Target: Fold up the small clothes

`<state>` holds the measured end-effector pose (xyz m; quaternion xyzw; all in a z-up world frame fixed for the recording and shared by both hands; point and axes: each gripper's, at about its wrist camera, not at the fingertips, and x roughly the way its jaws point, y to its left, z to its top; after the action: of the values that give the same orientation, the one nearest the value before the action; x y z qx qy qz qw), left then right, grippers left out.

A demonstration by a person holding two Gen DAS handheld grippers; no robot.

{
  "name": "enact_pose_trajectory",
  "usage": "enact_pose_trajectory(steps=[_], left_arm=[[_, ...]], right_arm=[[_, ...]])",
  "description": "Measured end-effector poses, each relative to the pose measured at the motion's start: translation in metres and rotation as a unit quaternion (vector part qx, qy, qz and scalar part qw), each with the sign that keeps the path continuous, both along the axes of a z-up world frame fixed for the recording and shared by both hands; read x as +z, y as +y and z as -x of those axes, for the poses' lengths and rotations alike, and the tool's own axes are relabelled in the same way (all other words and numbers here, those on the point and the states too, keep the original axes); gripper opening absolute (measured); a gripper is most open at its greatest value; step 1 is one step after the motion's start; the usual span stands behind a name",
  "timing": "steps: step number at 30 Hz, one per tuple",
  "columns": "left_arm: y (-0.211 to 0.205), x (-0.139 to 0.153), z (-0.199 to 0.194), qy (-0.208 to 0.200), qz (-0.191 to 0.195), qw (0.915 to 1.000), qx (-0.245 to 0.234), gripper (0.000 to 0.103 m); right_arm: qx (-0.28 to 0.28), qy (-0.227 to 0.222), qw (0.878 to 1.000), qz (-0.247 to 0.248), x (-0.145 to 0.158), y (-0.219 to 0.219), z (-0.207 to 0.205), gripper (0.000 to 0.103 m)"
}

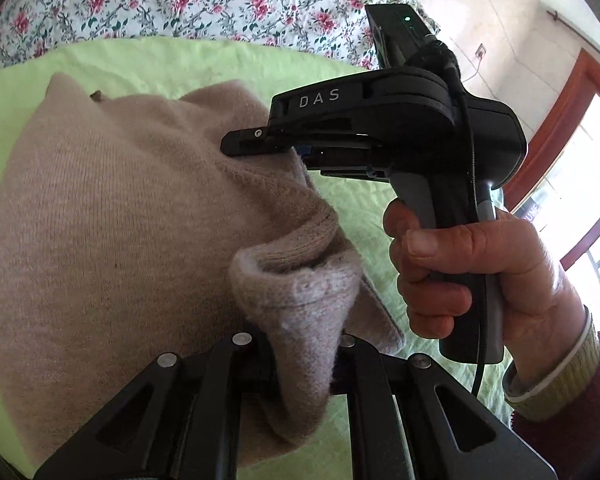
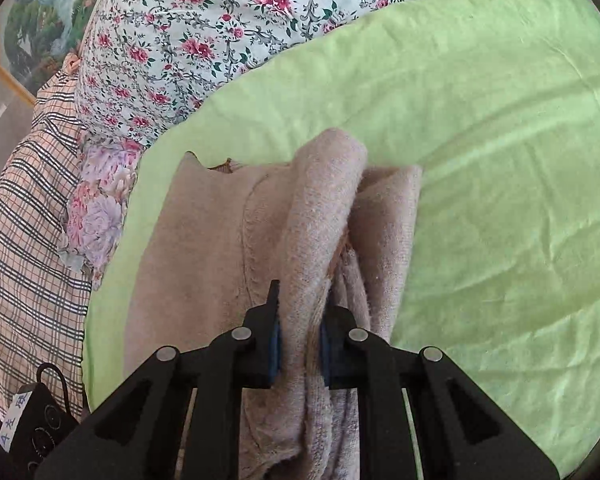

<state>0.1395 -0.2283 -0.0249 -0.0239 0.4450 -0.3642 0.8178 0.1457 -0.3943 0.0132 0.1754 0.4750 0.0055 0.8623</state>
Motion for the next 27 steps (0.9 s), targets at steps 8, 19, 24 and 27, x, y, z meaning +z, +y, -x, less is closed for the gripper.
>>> enact_pose_trajectory(steps=[8,19,24,27], left_arm=[[0.02,0.009,0.015,0.032,0.013,0.9991,-0.027,0.035],[0.134,0.045,0.006,0.018,0.029,0.9969,0.071,0.083],[0.164,0.028,-0.053,0.087,0.07,0.9867,0.118,0.083],[0.163,0.016,-0.08,0.117,0.09,0.9822,0.116,0.083]], right_arm=[[0.005,0.012,0.998,0.069,0.006,0.011,0.004,0.021],[-0.071,-0.013,0.995,0.062,0.034,-0.011,0.062,0.077],[-0.049,-0.006,0.999,-0.005,0.024,-0.008,0.057,0.08],[-0.04,0.004,0.999,-0.017,0.013,-0.004,0.051,0.081]])
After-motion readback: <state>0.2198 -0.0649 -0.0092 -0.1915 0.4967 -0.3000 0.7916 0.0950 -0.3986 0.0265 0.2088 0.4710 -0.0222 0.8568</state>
